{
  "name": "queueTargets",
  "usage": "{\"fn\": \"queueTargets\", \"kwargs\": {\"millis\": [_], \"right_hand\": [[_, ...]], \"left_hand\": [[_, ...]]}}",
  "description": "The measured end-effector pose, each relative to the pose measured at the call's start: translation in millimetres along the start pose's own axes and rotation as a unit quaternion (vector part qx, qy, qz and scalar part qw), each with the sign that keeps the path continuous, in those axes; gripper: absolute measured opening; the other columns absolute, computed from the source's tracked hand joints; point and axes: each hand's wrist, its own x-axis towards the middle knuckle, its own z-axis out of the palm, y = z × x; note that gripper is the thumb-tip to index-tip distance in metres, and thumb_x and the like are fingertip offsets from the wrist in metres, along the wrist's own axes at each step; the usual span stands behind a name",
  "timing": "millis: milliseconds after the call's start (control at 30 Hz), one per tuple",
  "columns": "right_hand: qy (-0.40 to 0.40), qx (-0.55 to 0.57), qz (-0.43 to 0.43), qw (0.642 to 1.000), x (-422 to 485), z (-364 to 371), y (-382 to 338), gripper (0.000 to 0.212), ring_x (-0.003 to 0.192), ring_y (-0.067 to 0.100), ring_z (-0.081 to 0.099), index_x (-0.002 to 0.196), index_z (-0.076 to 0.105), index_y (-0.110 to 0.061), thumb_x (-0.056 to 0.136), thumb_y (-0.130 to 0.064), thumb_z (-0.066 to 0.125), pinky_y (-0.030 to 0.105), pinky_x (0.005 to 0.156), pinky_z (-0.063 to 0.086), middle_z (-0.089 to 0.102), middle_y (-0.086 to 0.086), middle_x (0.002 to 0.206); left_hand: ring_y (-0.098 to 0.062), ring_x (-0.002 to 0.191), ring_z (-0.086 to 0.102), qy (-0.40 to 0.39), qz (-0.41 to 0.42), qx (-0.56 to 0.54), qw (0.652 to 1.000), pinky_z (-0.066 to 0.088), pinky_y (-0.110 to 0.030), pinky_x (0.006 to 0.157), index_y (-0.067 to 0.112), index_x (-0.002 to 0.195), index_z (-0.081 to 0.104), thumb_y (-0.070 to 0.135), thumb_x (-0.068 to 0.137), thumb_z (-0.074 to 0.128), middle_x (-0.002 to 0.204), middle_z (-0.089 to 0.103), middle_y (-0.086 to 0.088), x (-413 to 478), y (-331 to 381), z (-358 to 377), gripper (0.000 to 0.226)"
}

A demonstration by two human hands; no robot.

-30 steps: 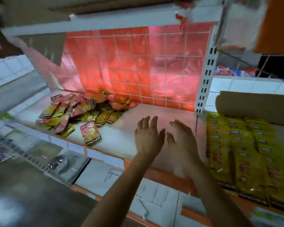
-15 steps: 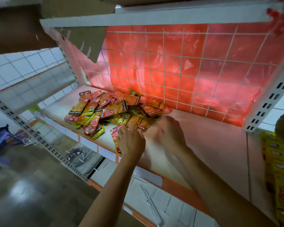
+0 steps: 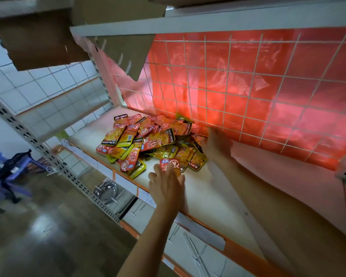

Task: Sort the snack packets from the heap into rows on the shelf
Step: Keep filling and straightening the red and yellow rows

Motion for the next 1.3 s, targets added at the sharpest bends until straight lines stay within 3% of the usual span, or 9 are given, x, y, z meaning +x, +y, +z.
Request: {"fn": "queueTargets", "kwargs": {"millis": [200, 367, 500, 633, 733, 867, 1033, 1167, 1300], "right_hand": [[-0.09, -0.025, -0.005, 0.996, 15, 14, 3, 0.076, 0.132, 0.036, 0.037, 0.144, 0.028, -0.011, 0.085, -0.045, 0.062, 0.045, 0.104, 0.035, 0.038, 0.016, 0.145], [-0.066, -0.047, 0.004, 0.997, 6, 13, 1, 0.052, 0.129, 0.033, 0.03, 0.129, 0.051, -0.02, 0.082, -0.038, 0.065, 0.049, 0.1, 0.036, 0.038, 0.011, 0.133], [-0.037, -0.039, 0.008, 0.999, -13, 2, 3, 0.038, 0.123, 0.032, 0.041, 0.123, 0.058, -0.023, 0.09, -0.041, 0.054, 0.047, 0.098, 0.037, 0.049, 0.009, 0.127], [0.08, 0.062, -0.02, 0.995, -37, -22, 10, 0.026, 0.104, 0.033, 0.059, 0.111, 0.066, -0.019, 0.096, -0.033, 0.051, 0.034, 0.076, 0.039, 0.067, 0.009, 0.108], [0.088, 0.2, 0.011, 0.976, -55, -36, 23, 0.024, 0.095, 0.033, 0.062, 0.107, 0.065, -0.007, 0.094, -0.025, 0.056, 0.03, 0.069, 0.038, 0.069, 0.013, 0.098], [0.055, 0.374, 0.113, 0.919, -79, -54, 47, 0.012, 0.067, 0.02, 0.054, 0.079, 0.058, -0.018, 0.088, -0.022, 0.064, 0.03, 0.064, 0.038, 0.056, -0.002, 0.068], [0.049, 0.481, 0.16, 0.86, -113, -82, 80, 0.007, 0.077, 0.026, 0.067, 0.09, 0.066, -0.016, 0.087, -0.022, 0.066, 0.048, 0.076, 0.054, 0.07, 0.007, 0.084], [0.086, 0.524, 0.204, 0.822, -141, -106, 111, 0.019, 0.091, 0.032, 0.069, 0.104, 0.065, -0.012, 0.089, -0.024, 0.064, 0.048, 0.082, 0.056, 0.072, 0.013, 0.098], [0.147, 0.526, 0.235, 0.804, -167, -137, 147, 0.007, 0.082, 0.022, 0.067, 0.091, 0.067, -0.016, 0.091, -0.013, 0.06, 0.039, 0.078, 0.053, 0.072, 0.004, 0.087]], "left_hand": [[-0.031, 0.119, 0.049, 0.006, -0.023, -0.13, 0.991, 0.046, -0.037, 0.089, 0.023, 0.136, 0.041, 0.037, 0.086, 0.065, 0.138, 0.039, -0.013, 0, -1, 5, 0.057], [-0.029, 0.112, 0.053, 0.025, -0.01, -0.155, 0.988, 0.047, -0.035, 0.084, 0.021, 0.133, 0.046, 0.037, 0.086, 0.065, 0.127, 0.049, -0.012, 1, -4, 10, 0.053], [-0.036, 0.104, 0.058, 0.07, -0.003, -0.185, 0.98, 0.042, -0.033, 0.071, 0.018, 0.131, 0.05, 0.023, 0.092, 0.054, 0.13, 0.047, -0.016, 0, 1, 7, 0.039], [-0.032, 0.106, 0.056, 0.096, 0.023, -0.283, 0.954, 0.039, -0.03, 0.079, 0.017, 0.129, 0.056, 0.018, 0.091, 0.056, 0.128, 0.05, -0.012, 3, 14, 1, 0.038], [-0.022, 0.104, 0.057, 0.081, 0.06, -0.349, 0.932, 0.038, -0.023, 0.08, 0.018, 0.131, 0.053, 0.006, 0.086, 0.059, 0.12, 0.057, -0.008, 5, 26, -1, 0.046], [-0.012, 0.094, 0.064, 0.029, 0.053, -0.447, 0.892, 0.046, -0.02, 0.078, 0.019, 0.133, 0.049, 0.009, 0.085, 0.068, 0.109, 0.065, 0.001, -5, 50, 1, 0.053], [-0.013, 0.088, 0.067, -0.065, 0.053, -0.514, 0.854, 0.052, -0.016, 0.068, 0.013, 0.123, 0.06, 0.008, 0.084, 0.068, 0.095, 0.07, 0.0, -25, 88, 13, 0.04], [-0.019, 0.091, 0.068, -0.131, 0.078, -0.571, 0.807, 0.058, -0.04, 0.079, 0.015, 0.103, 0.069, 0.003, 0.086, 0.062, 0.096, 0.073, -0.001, -50, 125, 18, 0.022], [-0.027, 0.092, 0.068, -0.189, 0.07, -0.606, 0.77, 0.057, -0.048, 0.082, 0.017, 0.103, 0.069, 0.003, 0.09, 0.058, 0.096, 0.072, -0.006, -76, 170, 20, 0.022]]}}
